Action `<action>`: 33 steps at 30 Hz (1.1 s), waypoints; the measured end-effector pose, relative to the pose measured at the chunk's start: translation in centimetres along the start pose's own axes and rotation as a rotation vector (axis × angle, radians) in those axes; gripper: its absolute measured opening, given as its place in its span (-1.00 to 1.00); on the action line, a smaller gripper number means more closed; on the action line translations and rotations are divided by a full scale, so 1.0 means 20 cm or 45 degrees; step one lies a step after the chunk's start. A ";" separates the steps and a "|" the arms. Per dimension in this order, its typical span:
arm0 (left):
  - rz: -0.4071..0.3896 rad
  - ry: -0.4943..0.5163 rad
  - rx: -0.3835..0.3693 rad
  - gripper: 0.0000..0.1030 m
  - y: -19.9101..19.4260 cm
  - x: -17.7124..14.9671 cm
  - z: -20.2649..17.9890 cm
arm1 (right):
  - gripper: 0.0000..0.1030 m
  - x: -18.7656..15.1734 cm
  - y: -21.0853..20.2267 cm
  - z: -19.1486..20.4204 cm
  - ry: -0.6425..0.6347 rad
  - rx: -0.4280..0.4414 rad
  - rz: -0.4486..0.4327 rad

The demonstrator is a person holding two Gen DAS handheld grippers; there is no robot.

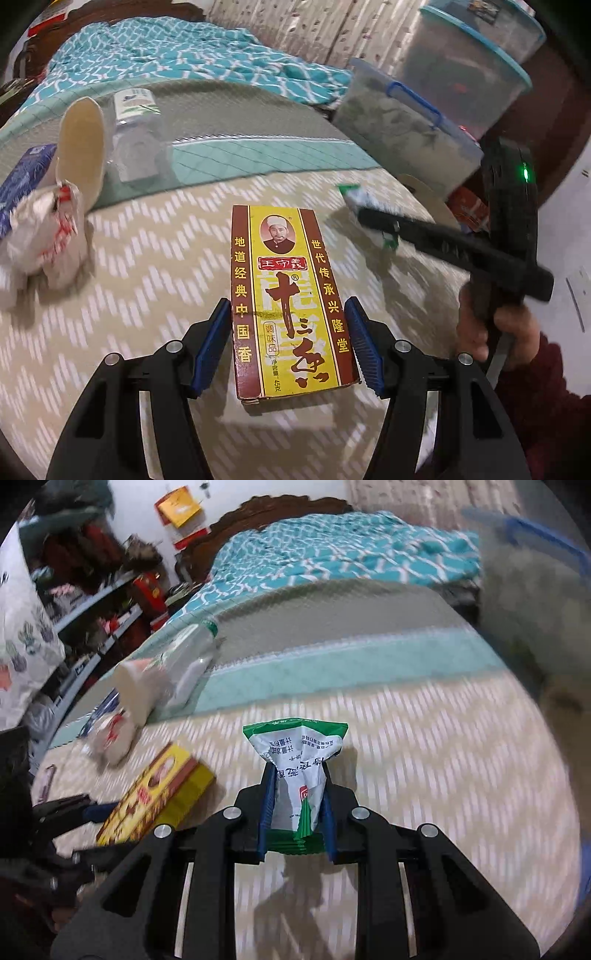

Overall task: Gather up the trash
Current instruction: 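Grasp the yellow spice box with left gripper while right gripper grasps the green-white sachet, then carry both items over the beige wastebasket and open both grippers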

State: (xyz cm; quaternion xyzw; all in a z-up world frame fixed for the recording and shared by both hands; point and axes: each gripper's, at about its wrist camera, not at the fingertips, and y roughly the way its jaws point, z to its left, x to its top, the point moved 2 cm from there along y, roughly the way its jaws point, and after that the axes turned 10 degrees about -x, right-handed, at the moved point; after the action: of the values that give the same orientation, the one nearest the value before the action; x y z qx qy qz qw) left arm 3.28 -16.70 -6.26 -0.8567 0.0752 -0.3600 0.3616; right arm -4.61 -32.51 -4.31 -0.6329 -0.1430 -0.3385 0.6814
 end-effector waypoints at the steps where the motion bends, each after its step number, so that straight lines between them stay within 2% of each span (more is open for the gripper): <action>1: 0.000 0.010 -0.001 0.15 0.00 -0.01 -0.02 | -0.52 -0.03 -0.02 -0.02 0.004 -0.022 -0.013; 3: 0.017 0.026 0.020 0.15 0.02 -0.05 -0.04 | -0.52 -0.10 -0.07 -0.03 0.009 -0.077 -0.034; 6: 0.012 0.046 0.050 0.15 0.03 -0.08 -0.05 | -0.52 -0.15 -0.09 -0.07 0.053 -0.088 -0.030; 11: 0.005 0.078 0.075 0.16 0.04 -0.08 -0.05 | -0.52 -0.16 -0.07 -0.13 0.075 -0.118 -0.018; 14: 0.003 0.068 0.062 0.15 0.03 -0.09 -0.04 | -0.52 -0.16 -0.08 -0.13 0.069 -0.127 -0.024; 19: -0.006 0.072 -0.022 0.14 0.00 -0.04 -0.06 | -0.52 -0.14 -0.12 -0.19 0.138 -0.094 -0.055; 23: 0.030 0.074 -0.106 0.14 0.07 0.06 -0.13 | -0.52 -0.13 -0.18 -0.35 0.231 -0.099 -0.097; 27: 0.083 0.111 -0.177 0.14 0.20 0.19 -0.26 | -0.52 -0.12 -0.25 -0.60 0.333 -0.162 -0.152; 33: 0.184 0.241 -0.289 0.14 0.58 0.44 -0.61 | -0.52 -0.04 -0.31 -1.04 0.496 -0.255 -0.206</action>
State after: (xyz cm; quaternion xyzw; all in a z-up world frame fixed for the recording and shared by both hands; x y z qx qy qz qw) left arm 3.11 -35.37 -3.28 -0.8467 0.2106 -0.4013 0.2786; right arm -14.01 -52.13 -3.34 -0.6066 -0.0246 -0.5204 0.6005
